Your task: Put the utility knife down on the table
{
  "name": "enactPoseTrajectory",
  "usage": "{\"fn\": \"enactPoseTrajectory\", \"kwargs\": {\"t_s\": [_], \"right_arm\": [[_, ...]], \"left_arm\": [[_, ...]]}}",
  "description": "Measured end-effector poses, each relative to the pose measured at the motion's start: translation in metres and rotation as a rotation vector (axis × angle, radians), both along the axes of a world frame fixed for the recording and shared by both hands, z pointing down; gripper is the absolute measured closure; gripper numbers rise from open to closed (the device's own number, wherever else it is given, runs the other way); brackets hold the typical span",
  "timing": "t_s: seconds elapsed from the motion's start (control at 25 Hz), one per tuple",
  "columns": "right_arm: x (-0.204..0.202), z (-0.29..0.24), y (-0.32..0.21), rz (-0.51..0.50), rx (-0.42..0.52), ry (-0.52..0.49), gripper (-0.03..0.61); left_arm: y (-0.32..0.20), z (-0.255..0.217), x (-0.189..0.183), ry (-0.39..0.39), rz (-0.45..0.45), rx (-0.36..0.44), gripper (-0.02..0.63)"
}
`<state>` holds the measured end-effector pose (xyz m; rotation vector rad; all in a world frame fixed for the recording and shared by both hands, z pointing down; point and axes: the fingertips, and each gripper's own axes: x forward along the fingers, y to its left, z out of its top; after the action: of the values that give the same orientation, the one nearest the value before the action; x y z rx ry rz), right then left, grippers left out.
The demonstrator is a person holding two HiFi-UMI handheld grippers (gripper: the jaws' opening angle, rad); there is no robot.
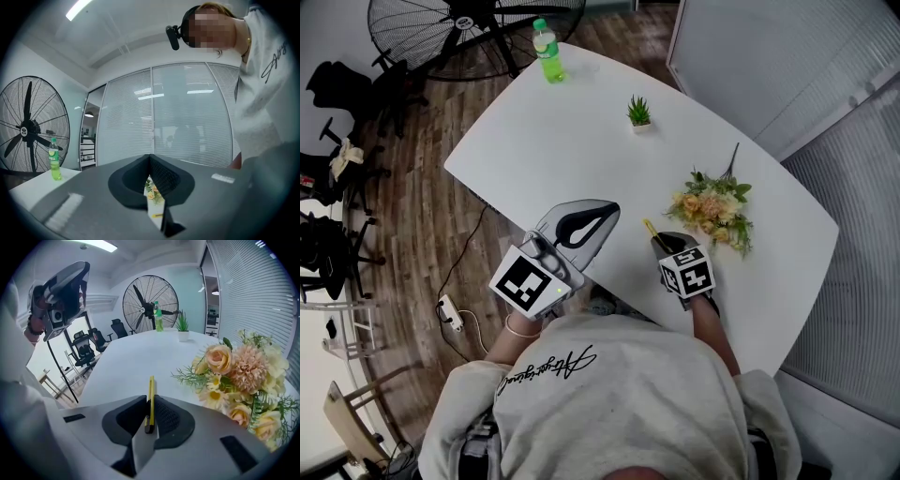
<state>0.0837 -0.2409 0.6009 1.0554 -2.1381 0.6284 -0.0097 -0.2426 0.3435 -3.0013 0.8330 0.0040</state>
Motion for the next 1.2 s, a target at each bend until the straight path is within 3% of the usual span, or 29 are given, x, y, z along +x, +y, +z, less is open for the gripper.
{"fn": "enactPoseTrajectory", "kwargs": {"t_s": [0.76,1.2], "right_arm": [[-0.006,-0.002,0.004,-0.024,0.038,0.024,0.483],[-0.007,-0.038,-0.007,-0.013,0.130,-0.001,0.474]], "left_arm": [[0.000,-0.003,0.002,0.003,0.001,0.012,0.613],[0.001,0.007,-0.003,-0.049,0.003,0.007,0.613]]}}
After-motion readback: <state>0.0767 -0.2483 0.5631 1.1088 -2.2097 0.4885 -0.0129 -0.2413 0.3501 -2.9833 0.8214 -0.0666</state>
